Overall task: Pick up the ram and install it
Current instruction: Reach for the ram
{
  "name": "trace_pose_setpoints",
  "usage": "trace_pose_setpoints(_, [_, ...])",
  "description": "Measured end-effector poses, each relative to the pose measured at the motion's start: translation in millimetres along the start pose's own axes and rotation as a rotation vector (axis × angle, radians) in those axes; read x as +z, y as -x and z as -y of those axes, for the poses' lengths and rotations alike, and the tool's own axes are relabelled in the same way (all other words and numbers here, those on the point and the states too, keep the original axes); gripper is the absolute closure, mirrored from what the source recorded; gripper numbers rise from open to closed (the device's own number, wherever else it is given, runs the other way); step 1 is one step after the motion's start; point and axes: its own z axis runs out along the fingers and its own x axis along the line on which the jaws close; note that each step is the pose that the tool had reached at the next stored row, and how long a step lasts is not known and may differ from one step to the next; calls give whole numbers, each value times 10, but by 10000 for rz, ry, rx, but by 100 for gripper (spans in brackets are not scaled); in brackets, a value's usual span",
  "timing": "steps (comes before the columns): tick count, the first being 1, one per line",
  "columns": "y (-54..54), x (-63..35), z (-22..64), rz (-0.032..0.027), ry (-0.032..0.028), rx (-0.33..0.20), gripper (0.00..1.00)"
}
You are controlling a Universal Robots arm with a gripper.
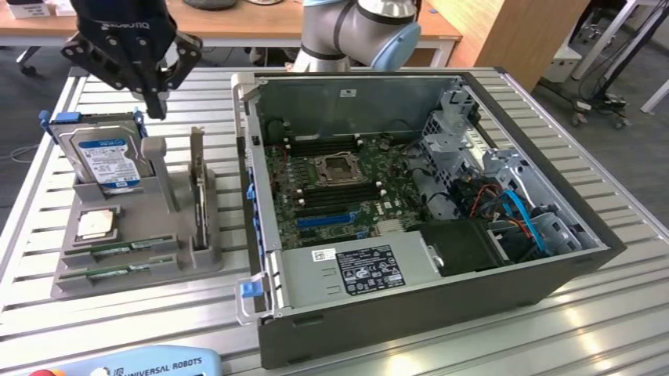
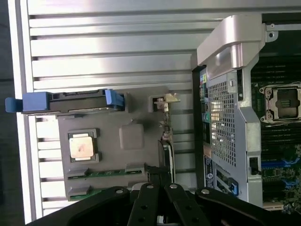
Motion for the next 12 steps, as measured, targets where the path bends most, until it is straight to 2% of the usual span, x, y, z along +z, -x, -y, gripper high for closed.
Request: trace_pose_setpoints(12, [-412, 25, 32, 0, 0, 2, 90])
